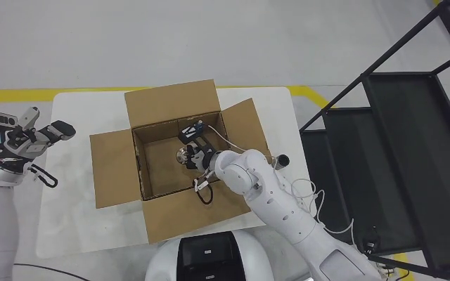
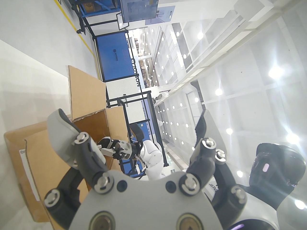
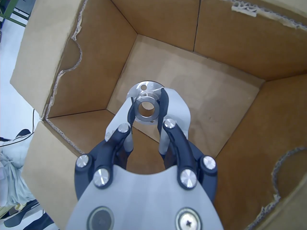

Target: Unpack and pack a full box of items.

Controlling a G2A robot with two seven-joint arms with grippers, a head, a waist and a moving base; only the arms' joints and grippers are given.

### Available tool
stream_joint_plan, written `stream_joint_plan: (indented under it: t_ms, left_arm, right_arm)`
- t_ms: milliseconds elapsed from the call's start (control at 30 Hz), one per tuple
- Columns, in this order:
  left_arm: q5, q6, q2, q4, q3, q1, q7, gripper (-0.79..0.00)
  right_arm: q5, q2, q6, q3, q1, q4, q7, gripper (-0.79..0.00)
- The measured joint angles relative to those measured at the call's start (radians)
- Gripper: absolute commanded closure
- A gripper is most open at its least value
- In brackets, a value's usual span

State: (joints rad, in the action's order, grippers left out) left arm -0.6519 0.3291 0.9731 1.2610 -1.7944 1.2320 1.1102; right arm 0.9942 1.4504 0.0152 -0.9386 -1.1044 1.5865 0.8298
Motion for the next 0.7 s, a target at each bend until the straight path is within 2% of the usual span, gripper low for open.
stream_joint_plan:
  t_ms: [467,700]
  left_arm:
    - [0.0,0.0,0.0,0.0,0.0,0.0,0.0,-0.785]
    - [0.0,0.0,0.0,0.0,0.0,0.0,0.0,-0.785]
  right_arm:
    - [0.016,-0.003,0.005,0.004,-0.019,0.018,-0.01,0.0]
    - [0.032,-0.026,-0.003,-0.049,-0.1,0.227,0.097,0.0]
